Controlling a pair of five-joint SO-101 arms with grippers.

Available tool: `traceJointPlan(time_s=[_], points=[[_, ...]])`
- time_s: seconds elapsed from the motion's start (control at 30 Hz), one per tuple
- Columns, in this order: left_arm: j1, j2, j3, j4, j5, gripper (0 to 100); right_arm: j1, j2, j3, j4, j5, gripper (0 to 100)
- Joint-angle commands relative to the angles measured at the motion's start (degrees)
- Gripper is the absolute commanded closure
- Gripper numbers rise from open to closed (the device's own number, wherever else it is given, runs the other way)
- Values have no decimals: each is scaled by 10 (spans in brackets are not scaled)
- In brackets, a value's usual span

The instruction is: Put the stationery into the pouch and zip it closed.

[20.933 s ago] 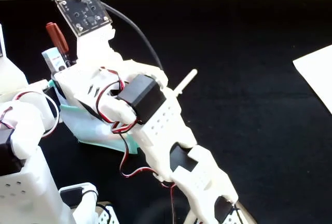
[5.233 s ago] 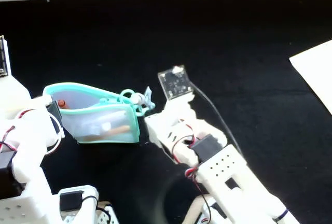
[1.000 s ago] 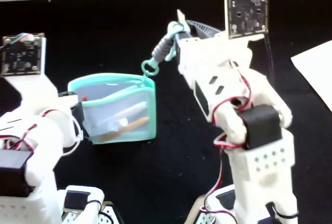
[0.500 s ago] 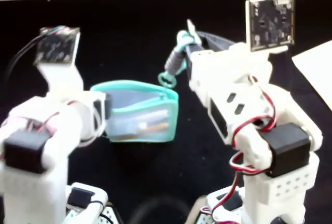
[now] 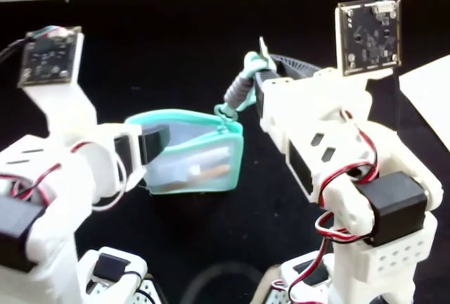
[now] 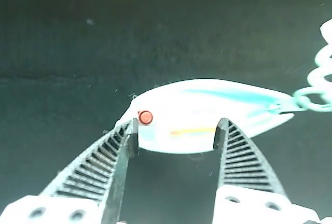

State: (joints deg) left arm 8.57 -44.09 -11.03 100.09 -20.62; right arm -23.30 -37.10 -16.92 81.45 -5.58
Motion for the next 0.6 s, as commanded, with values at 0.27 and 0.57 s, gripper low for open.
traceJointPlan(time_s=[0.27, 0.57], points=[[197, -2, -57, 12, 76, 756, 2, 0, -22, -38, -4, 992], [284, -3, -13, 12, 33, 992, 4, 0, -22, -38, -6, 992]])
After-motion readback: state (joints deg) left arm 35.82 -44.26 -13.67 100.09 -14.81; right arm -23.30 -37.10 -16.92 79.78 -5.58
